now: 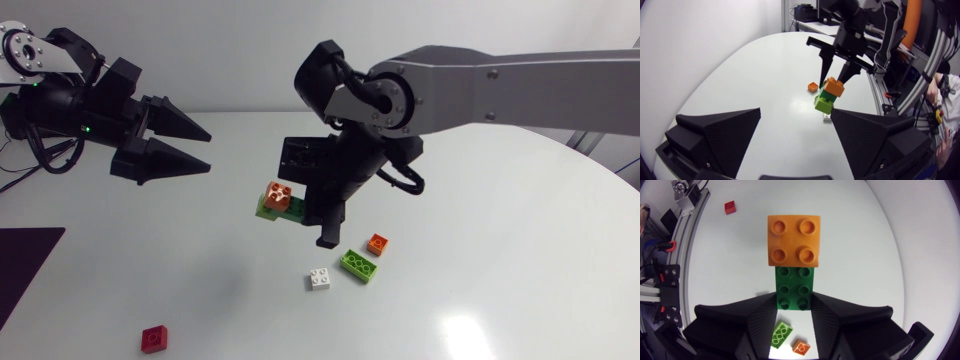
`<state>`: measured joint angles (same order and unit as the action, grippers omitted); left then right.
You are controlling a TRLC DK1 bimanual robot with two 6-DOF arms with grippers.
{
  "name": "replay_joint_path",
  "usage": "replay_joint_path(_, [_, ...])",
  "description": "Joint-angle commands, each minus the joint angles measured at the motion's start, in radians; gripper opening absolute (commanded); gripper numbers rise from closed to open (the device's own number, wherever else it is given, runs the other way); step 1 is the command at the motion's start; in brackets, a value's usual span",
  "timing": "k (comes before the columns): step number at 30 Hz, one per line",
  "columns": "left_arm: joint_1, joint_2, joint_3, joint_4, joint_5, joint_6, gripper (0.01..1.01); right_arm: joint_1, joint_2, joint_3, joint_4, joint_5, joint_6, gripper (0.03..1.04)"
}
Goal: Separate the duplo bricks
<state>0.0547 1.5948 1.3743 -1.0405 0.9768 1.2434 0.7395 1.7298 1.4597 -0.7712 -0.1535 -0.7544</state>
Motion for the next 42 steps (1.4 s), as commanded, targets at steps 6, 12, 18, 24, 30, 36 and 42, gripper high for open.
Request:
replay_joint_path(6, [-0.085,-0.064,-0.152,-0.013,0.017,0.226,0.969,-0.002,0.100,0.126,-0.151,-0.112,0.020,0.25])
replay_joint_path(12, [-0.135,-0.062,-0.198,-0.013,0.016,0.280,0.970,0.017,0.140,0.163,-0.189,-0.135,0.020,0.25])
replay_joint_path(18, [-0.159,-0.049,-0.213,-0.001,0.014,0.291,0.956,0.035,0.157,0.163,-0.195,-0.136,0.023,0.25])
replay_joint_path(24, [-0.174,-0.007,-0.215,0.008,0.014,0.283,0.910,0.047,0.157,0.162,-0.194,-0.138,0.029,0.25])
replay_joint_path(30, [-0.202,0.016,-0.207,0.008,0.014,0.260,0.910,0.057,0.154,0.152,-0.185,-0.138,0.029,0.25])
replay_joint_path(36, [-0.233,0.036,-0.208,0.010,0.014,0.243,0.854,0.067,0.154,0.137,-0.171,-0.138,0.035,0.25])
replay_joint_path(42, [-0.248,0.050,-0.205,0.020,0.014,0.215,0.659,0.067,0.143,0.117,-0.165,-0.138,0.035,0.25])
